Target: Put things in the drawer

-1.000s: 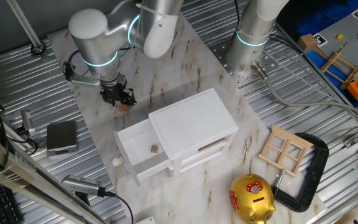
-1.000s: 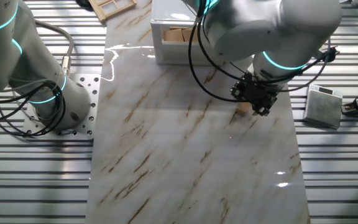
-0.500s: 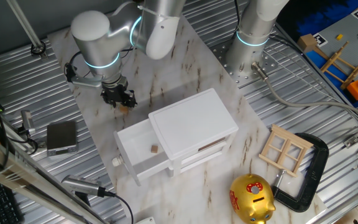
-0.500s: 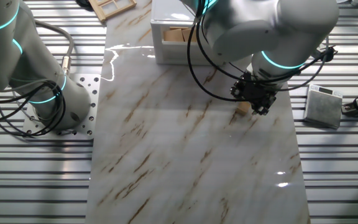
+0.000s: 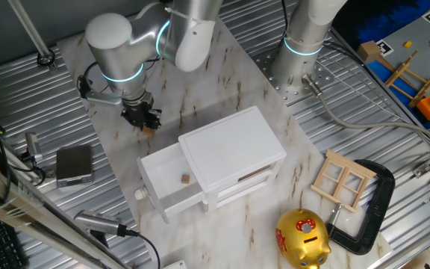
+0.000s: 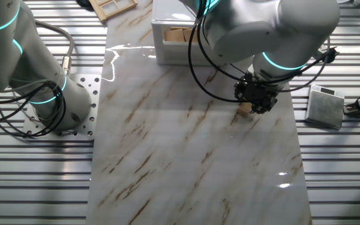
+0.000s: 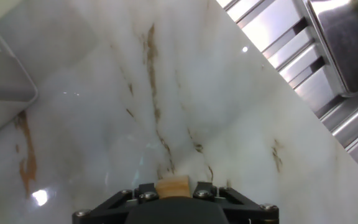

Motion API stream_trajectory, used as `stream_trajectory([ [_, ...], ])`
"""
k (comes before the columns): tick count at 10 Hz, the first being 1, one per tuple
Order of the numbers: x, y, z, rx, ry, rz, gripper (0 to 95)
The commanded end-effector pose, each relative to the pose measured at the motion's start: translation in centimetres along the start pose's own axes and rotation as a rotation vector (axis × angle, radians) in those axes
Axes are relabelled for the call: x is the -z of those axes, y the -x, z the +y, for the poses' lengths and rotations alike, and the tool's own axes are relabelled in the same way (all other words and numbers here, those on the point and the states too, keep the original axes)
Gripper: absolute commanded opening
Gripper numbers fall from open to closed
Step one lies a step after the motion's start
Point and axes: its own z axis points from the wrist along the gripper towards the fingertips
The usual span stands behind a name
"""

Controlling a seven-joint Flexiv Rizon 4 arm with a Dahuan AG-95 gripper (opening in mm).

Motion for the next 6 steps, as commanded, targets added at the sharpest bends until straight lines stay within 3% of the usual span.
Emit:
stream_trajectory([
  [1, 0.0, 0.0, 0.0, -0.005, 0.001, 0.000, 0.0],
  [6, 1.5, 0.2, 0.6, -0.046, -0.008, 0.022, 0.0],
])
